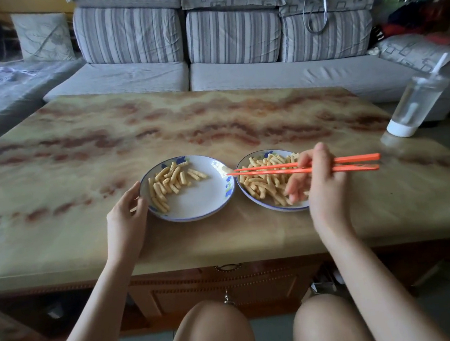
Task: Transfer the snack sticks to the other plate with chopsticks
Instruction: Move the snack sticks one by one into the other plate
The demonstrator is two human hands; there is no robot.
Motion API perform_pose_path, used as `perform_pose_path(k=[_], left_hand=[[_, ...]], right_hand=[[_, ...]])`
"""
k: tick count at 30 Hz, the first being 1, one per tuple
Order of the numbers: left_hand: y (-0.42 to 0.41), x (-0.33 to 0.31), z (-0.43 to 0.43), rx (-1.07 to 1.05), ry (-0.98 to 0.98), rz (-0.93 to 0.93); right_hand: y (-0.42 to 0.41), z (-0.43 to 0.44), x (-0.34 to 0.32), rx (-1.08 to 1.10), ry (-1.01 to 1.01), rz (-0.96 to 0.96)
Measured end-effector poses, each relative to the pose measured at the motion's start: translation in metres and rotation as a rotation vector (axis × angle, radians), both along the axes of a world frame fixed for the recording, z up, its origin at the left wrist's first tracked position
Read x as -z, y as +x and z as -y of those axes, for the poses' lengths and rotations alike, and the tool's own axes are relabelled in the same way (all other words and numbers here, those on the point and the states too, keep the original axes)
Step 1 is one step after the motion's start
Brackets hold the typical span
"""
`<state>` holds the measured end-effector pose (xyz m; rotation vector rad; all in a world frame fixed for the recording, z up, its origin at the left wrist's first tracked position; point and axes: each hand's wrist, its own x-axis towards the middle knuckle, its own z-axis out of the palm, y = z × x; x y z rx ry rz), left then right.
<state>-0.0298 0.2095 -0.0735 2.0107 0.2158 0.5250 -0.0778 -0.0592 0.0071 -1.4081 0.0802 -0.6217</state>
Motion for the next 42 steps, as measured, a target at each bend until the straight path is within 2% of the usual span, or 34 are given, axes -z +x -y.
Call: perform_pose_path(k=[5,18,24,28,35,42], left_hand=[[-0.001,-0.001,0.002,-0.007,-0.017,-0.002],[-0.001,-0.001,0.001,0.002,-0.014,0.009],[0.0,0.0,0.001,0.001,-0.019,0.007],[0.0,0.0,0.001,-0.005,-0.015,0.003],[-0.002,-0.002,0.002,0.004,-0.014,0.005],[-0.002,-0.003,0.002,-0.008,-0.02,0.004]], right_hand=[[-0.002,0.034,-0.002,0.128,-0.039,-0.004],[-0.014,0.047,0.005,0.145,-0.121,-0.027],[-0.015,0.038,-0.01,0.12,-0.092,0.042],[-0.003,0.015,-0.013,0.026,-0.062,0.063],[0.041,-0.029,0.008,-0.093,-0.105,-0.022],[0.06,-0.043,0.023,-0.107,-0.107,-0.089]])
